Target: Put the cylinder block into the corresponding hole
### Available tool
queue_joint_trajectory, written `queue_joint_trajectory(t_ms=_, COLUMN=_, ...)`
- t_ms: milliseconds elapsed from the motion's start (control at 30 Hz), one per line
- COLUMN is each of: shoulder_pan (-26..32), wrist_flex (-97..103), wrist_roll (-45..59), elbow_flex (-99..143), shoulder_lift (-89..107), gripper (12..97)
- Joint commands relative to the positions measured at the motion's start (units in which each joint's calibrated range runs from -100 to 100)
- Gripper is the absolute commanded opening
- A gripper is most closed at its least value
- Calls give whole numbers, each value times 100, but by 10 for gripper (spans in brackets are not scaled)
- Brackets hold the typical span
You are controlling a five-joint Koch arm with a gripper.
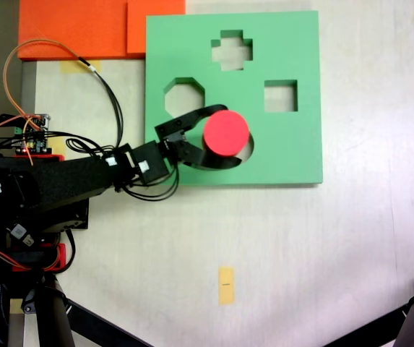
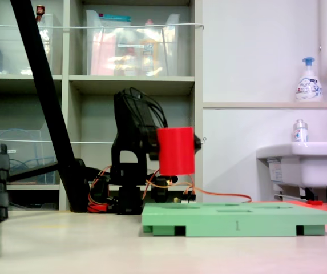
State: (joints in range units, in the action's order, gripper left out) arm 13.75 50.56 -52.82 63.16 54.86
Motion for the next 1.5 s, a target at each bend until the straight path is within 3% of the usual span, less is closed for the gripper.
queue_joint_trajectory(t_ms=0, shoulder_pan=59, wrist_flex=196, wrist_roll=-10, elbow_flex=-114, shoulder_lift=227, gripper=385)
queue_joint_trajectory(t_ms=1233, shoulder_pan=-24, wrist_flex=1044, wrist_roll=147, elbow_flex=-1191, shoulder_lift=-3083, gripper=388)
queue_joint_trajectory(t_ms=1467, shoulder_pan=-5, wrist_flex=1015, wrist_roll=142, elbow_flex=-1191, shoulder_lift=-3447, gripper=420)
